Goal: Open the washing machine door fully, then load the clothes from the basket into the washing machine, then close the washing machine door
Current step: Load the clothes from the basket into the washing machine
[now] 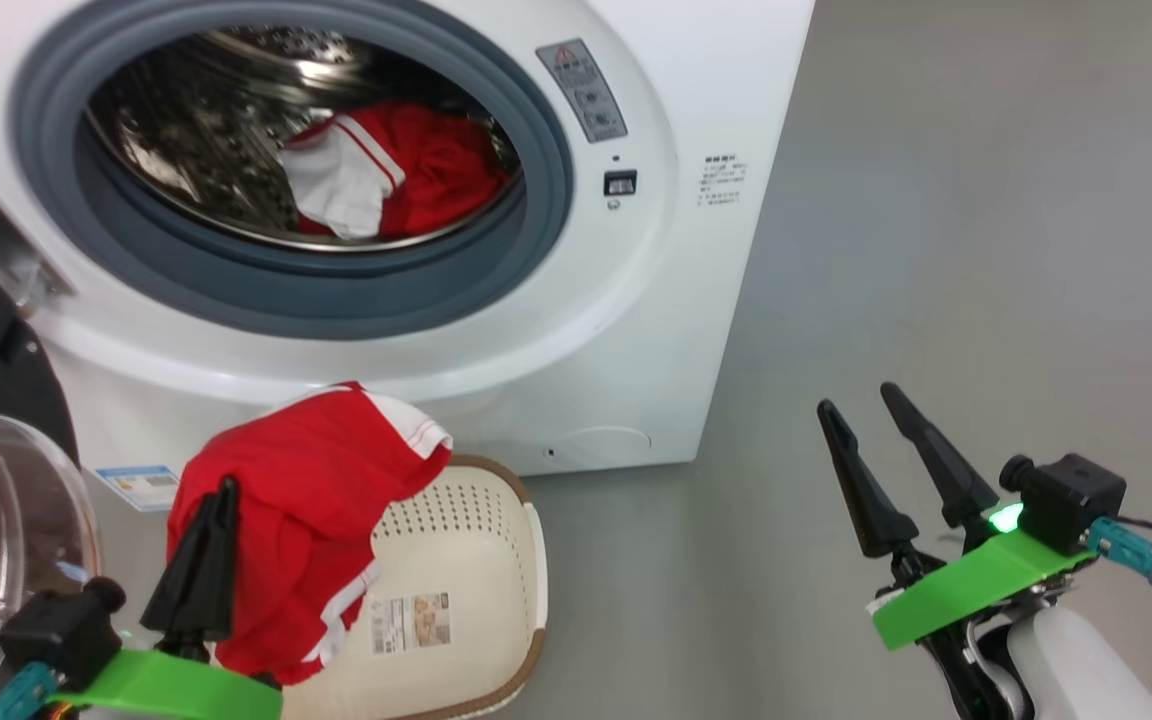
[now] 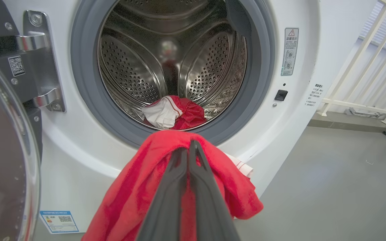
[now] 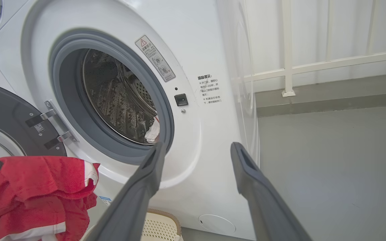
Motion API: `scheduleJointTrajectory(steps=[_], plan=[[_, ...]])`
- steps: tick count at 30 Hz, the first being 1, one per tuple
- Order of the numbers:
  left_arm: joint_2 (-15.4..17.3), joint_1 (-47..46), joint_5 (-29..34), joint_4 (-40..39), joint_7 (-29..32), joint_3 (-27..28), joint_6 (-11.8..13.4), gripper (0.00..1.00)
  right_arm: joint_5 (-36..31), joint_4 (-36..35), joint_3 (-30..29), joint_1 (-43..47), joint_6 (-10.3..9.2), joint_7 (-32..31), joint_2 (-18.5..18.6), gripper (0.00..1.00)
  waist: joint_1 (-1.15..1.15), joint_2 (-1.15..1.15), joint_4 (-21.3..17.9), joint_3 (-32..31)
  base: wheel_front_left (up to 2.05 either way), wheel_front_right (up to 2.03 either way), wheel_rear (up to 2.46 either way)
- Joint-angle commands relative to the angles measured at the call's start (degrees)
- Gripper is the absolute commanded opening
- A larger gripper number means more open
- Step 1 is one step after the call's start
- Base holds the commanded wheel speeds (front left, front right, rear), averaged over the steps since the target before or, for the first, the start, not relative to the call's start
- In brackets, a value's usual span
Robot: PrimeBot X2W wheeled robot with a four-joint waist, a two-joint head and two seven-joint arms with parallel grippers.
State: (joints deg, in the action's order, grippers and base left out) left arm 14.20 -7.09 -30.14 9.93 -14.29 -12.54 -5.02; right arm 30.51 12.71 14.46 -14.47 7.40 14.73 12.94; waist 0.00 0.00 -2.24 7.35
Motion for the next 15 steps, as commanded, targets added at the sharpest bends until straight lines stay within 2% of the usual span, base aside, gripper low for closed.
scheduleJointTrajectory(steps=[1,15], plan=[[1.23,0.04,1.04,-2.94,-0.71,2.65,0.82,0.00,0.46,-1.12,1.43,1.01,0.09,0.27,0.56,1.00,0.00,0.00,0.72,-1.70,0.00,0.00,0.00],[1.31,3.17,2.40,-10.10,-0.65,3.55,3.14,0.00,1.17,-1.31,1.61,2.24,0.09,0.27,1.35,1.00,0.00,0.00,1.00,-3.19,0.00,0.00,0.00]])
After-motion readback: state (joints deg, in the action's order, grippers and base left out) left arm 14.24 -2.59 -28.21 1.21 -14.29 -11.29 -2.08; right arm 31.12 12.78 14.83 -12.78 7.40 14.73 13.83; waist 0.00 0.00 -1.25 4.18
